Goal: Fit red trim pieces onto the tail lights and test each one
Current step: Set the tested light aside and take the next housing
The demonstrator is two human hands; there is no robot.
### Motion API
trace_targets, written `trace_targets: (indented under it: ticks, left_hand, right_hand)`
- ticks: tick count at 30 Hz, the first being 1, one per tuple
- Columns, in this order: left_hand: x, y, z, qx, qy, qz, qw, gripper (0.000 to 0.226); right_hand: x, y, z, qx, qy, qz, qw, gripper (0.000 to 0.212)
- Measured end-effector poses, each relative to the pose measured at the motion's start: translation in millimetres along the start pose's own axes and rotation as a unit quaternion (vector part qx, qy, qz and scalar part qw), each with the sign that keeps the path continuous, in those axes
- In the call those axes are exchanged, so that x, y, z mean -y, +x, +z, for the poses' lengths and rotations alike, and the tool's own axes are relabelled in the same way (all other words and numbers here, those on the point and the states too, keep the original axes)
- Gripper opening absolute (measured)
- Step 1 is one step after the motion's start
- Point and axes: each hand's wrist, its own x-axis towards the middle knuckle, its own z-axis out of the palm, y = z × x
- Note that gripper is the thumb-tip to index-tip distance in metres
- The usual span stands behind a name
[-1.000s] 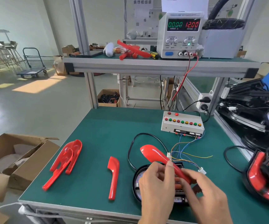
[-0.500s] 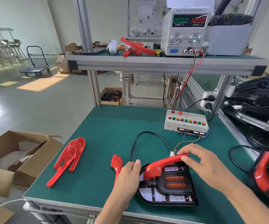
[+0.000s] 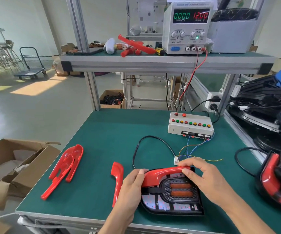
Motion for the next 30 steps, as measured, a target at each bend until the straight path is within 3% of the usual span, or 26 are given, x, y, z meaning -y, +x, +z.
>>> trace_targets:
  ticks: [6,15,30]
  left_hand:
    - [0,-3,8,0.012,0.004,0.049,0.999,0.014]
    - [-8,-12,9,0.015,-0.023,0.041,0.999,0.035]
    - [4,-7,9,0.006,-0.007,0.069,0.998,0.017]
  right_hand:
    - [4,-4,-8,0.023,-0.058,-0.041,0.997,0.021]
    - [5,-8,-3,-0.024,-0.025,-0.052,0.998,0.020]
    - [-8,-14,-1,-0.023,-0.025,-0.031,0.999,0.028]
